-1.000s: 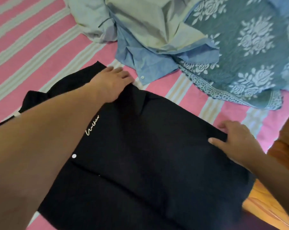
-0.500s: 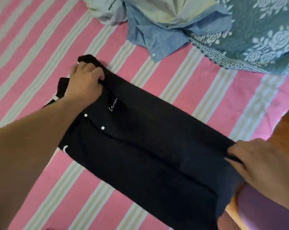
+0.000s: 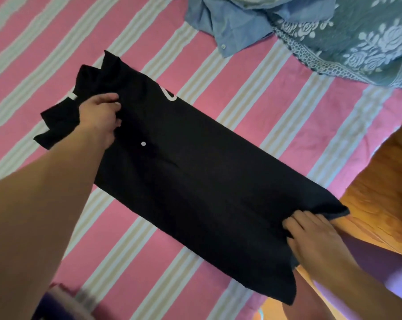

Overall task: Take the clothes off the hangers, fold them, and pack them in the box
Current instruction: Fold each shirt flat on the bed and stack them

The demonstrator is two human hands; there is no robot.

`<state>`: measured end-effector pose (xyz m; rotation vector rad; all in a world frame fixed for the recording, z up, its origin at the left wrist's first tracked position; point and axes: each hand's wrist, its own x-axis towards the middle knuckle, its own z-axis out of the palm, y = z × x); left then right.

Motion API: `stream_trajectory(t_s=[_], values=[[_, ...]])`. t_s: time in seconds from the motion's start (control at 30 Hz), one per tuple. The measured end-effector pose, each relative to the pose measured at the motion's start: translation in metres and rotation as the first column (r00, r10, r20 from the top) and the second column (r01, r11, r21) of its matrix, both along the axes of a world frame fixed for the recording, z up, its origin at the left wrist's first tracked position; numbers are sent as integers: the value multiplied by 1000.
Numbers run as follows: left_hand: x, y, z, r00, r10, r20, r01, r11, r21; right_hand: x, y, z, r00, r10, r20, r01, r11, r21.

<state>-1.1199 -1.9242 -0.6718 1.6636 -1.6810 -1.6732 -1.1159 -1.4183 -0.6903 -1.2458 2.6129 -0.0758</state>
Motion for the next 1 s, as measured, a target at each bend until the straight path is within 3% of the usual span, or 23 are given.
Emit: stream_trajectory(t_s=[0.1,0.2,0.3,0.37,0.4,0.43,0.47,0.53,0.57,0.67,0.8,0.87,0.93,1.0], values=[[6,2,3,997,59,40,-54,993,-109,8,7,13,997,-49,-51,47,998,-42],[21,9,-1,995,57,84,-53,998,-42,13,14,14,989,-126,-75,126,992,-13],[31,39,-4,968,188,168,-172,979,-107,28,23,9,979,-200,39,196,977,79],[33,72,-10,948,255,189,-240,966,-100,43,32,9,942,-301,152,295,954,59],[34,92,-11,943,267,198,-270,963,-16,49,35,10,875,-433,215,439,898,25],[35,112,-12,942,252,221,-278,956,97,52,36,16,732,-610,302,638,770,8],[36,129,-14,945,218,245,-268,944,190,51,37,19,511,-758,406,830,558,-1],[40,160,-15,950,126,286,-214,929,301,37,36,23,53,-823,566,993,104,58],[41,173,-14,953,100,285,-196,922,335,27,35,23,-63,-790,610,996,-12,86],[42,192,-19,959,57,278,-163,912,377,-5,26,23,-179,-693,698,984,-141,113],[34,195,-20,964,100,245,-197,889,413,-34,16,17,-196,-724,661,981,-156,119],[35,193,-19,967,110,231,-206,871,446,-45,20,11,-232,-734,638,969,-229,88],[36,192,-17,965,148,218,-239,843,482,-52,27,9,-349,-599,721,917,-378,129],[37,192,-17,972,149,183,-225,812,539,-55,30,8,-470,-261,843,807,-515,290]])
